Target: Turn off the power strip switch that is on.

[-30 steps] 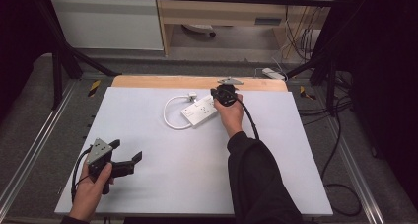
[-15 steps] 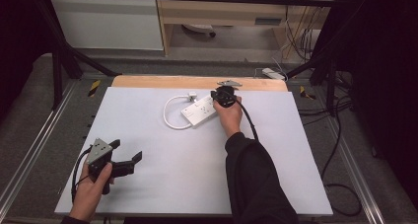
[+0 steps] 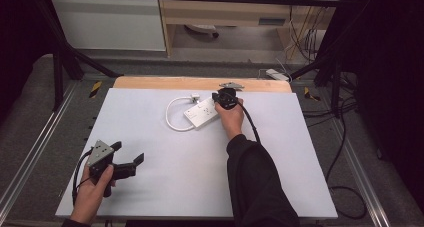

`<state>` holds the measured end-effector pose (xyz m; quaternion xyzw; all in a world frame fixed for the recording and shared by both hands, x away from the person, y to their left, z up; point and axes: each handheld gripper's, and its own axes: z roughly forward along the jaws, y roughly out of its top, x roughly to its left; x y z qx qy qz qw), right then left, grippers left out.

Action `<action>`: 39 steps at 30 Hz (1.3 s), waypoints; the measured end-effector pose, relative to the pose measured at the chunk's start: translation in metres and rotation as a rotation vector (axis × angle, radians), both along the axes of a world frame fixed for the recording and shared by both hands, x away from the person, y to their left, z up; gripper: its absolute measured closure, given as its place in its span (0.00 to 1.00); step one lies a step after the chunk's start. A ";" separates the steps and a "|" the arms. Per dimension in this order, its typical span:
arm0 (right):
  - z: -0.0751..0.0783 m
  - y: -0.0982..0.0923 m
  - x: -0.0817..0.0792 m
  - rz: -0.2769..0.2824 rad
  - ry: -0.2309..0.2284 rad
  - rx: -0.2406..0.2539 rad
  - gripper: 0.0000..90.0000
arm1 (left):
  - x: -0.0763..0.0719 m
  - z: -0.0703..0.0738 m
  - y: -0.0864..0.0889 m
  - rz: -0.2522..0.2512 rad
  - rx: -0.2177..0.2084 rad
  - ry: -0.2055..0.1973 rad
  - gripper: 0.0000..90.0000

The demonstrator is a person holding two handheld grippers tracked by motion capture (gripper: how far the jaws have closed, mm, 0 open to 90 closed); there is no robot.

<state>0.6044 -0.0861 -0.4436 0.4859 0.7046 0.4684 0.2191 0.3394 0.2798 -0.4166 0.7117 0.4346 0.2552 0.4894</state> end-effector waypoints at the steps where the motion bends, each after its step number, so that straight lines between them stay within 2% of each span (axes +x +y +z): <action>1: 0.000 0.001 0.000 0.000 0.001 -0.001 1.00 | 0.000 0.000 0.000 0.000 0.000 -0.001 0.06; 11: -0.005 -0.002 0.002 -0.002 0.007 -0.022 1.00 | 0.000 0.000 -0.001 -0.003 -0.004 0.000 0.06; 24: -0.006 0.002 0.003 0.027 -0.009 -0.040 1.00 | -0.001 0.000 -0.001 -0.003 -0.004 -0.001 0.06; 25: -0.006 0.004 0.004 0.042 -0.012 -0.050 1.00 | -0.001 0.000 0.000 -0.003 -0.004 0.000 0.06; 31: -0.006 0.011 0.004 0.045 -0.022 -0.082 1.00 | -0.001 0.000 0.000 -0.004 -0.002 0.000 0.06; 39: -0.005 0.006 0.005 0.039 -0.007 -0.063 1.00 | -0.001 0.000 -0.001 -0.009 -0.001 0.001 0.06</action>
